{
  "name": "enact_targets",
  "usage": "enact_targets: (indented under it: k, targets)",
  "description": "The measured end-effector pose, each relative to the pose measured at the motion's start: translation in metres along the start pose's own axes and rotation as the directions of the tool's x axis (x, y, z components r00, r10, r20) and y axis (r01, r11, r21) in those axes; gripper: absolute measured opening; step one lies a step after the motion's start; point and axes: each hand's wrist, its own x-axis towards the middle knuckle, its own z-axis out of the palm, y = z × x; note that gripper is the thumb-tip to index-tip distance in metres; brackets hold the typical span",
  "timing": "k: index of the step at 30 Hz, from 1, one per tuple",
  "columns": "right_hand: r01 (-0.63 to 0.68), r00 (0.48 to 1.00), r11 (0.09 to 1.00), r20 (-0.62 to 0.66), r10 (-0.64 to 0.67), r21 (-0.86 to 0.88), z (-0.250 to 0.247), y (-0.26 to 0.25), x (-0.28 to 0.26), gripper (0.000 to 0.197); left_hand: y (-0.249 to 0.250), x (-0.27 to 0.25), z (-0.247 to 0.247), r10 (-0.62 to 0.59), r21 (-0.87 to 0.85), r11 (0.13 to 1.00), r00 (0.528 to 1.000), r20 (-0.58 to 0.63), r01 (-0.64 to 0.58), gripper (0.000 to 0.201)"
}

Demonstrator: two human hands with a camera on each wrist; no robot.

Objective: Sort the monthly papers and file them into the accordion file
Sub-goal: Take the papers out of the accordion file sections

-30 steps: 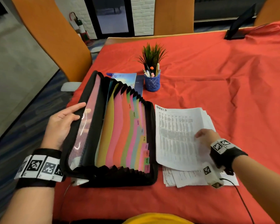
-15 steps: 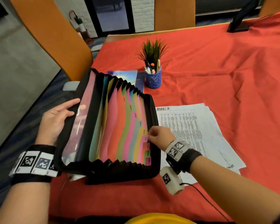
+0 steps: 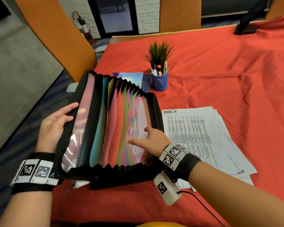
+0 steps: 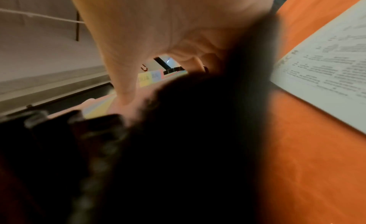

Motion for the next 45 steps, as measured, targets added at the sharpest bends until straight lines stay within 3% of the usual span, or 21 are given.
enact_targets:
  k: [4, 9, 14, 17, 19, 23, 25, 27, 32, 34, 37, 41, 45]
  targets:
    - [-0.144, 0.981, 0.989, 0.129, 0.147, -0.039, 0.004, 0.003, 0.012, 0.104, -0.002, 0.000, 0.000, 0.014, -0.024, 1.000, 1.000, -0.011, -0.014, 0.044]
    - [-0.175, 0.955, 0.984, 0.247, 0.163, 0.029, 0.004, 0.008, 0.026, 0.060, -0.005, -0.005, 0.014, 0.025, -0.066, 0.998, 1.000, 0.011, -0.024, 0.044]
    - [-0.311, 0.909, 0.931, 0.346, 0.232, 0.193, 0.006, 0.019, 0.040, 0.049, -0.006, -0.009, 0.027, 0.042, -0.062, 0.997, 0.999, -0.007, -0.042, 0.044]
    - [-0.400, 0.906, 0.829, 0.303, 0.294, 0.392, 0.016, 0.032, 0.051, 0.038, -0.009, -0.006, 0.026, 0.037, -0.004, 0.999, 0.999, -0.013, -0.037, 0.049]
    - [-0.422, 0.900, 0.807, 0.293, 0.321, 0.413, 0.016, 0.032, 0.051, 0.028, -0.009, -0.006, 0.024, 0.033, 0.001, 0.999, 0.999, -0.010, -0.033, 0.051]
    - [-0.368, 0.923, 0.856, 0.253, 0.290, 0.363, 0.019, 0.024, 0.048, 0.016, -0.009, -0.007, 0.022, 0.031, -0.010, 0.999, 1.000, -0.001, -0.031, 0.049]
    - [-0.314, 0.947, 0.837, 0.206, 0.246, 0.448, 0.024, 0.026, 0.048, 0.043, -0.008, -0.009, 0.021, 0.031, -0.016, 0.999, 0.999, -0.008, -0.031, 0.046]
    - [-0.233, 0.972, 0.853, 0.138, 0.190, 0.467, 0.025, 0.029, 0.048, 0.049, -0.007, -0.010, 0.019, 0.034, -0.035, 0.999, 0.999, -0.024, -0.035, 0.043]
    - [-0.169, 0.957, 0.912, 0.283, 0.062, 0.374, 0.025, 0.032, 0.044, 0.015, -0.004, -0.010, 0.013, 0.033, -0.085, 0.996, 0.999, -0.032, -0.036, 0.041]
    - [-0.141, 0.976, 0.896, 0.212, 0.054, 0.420, 0.013, 0.037, 0.043, 0.023, -0.002, -0.011, 0.013, 0.034, -0.073, 0.997, 0.999, -0.031, -0.037, 0.041]
    - [-0.140, 0.989, 0.862, 0.031, 0.144, 0.488, -0.027, 0.048, 0.039, 0.027, 0.002, -0.013, 0.012, 0.048, -0.057, 0.997, 0.998, -0.031, -0.050, 0.042]
    - [-0.193, 0.947, 0.893, -0.162, 0.278, 0.407, -0.078, 0.094, 0.027, 0.034, -0.001, -0.007, 0.002, 0.037, -0.038, 0.999, 0.999, -0.024, -0.038, 0.042]
    - [-0.281, 0.905, 0.918, -0.241, 0.351, 0.280, -0.106, 0.150, 0.008, 0.034, -0.010, 0.006, -0.015, 0.003, -0.010, 1.000, 1.000, -0.005, -0.003, 0.042]
